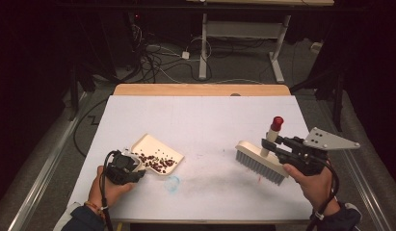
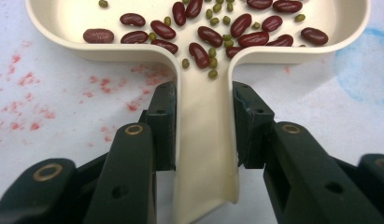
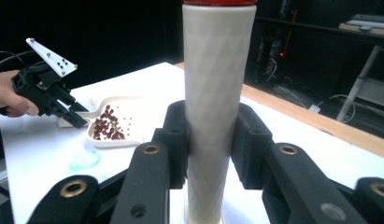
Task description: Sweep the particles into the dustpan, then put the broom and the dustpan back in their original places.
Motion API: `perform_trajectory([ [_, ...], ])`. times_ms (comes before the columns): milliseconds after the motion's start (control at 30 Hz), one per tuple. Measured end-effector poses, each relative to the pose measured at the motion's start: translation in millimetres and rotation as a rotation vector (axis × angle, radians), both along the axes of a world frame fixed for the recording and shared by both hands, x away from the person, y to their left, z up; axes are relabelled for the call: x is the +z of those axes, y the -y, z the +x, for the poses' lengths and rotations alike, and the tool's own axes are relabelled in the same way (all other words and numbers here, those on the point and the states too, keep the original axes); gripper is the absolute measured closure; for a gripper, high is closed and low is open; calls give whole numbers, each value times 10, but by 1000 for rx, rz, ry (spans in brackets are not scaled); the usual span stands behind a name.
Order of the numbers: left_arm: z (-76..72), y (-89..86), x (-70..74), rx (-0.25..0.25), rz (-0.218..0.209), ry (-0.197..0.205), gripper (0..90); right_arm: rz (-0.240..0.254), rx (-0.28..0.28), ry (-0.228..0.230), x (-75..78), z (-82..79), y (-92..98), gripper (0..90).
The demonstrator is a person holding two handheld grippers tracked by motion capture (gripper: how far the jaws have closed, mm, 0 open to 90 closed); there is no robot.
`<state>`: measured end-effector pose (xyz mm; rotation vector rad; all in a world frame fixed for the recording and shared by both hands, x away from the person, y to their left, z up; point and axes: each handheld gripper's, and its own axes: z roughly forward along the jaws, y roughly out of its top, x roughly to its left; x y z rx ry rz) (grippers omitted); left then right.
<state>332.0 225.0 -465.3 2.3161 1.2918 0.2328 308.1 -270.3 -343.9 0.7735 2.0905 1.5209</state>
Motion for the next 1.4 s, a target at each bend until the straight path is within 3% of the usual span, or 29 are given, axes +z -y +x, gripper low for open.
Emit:
perform_trajectory([
  [300,32,-36,-12,33,-2,9,638,11,59,-115,-7,-20,230,701],
  [533,39,-60,-25,65,-11,19,638,-65,132,-179,-51,38,149,701],
  [667,48,-45,-62,89,-10,19,637,-126,158,-215,-101,163,96,700],
  [767,36,-20,-66,112,-15,31,631,-138,146,-241,-147,313,94,700],
  [1000,-17,87,-73,136,-46,17,497,-121,124,-304,-214,750,101,678],
  [1200,-107,128,-57,95,-69,1,479,-136,64,-345,-305,1086,75,636],
  [1400,-220,163,-24,25,-57,33,459,-168,-19,-371,-448,1323,-1,610],
])
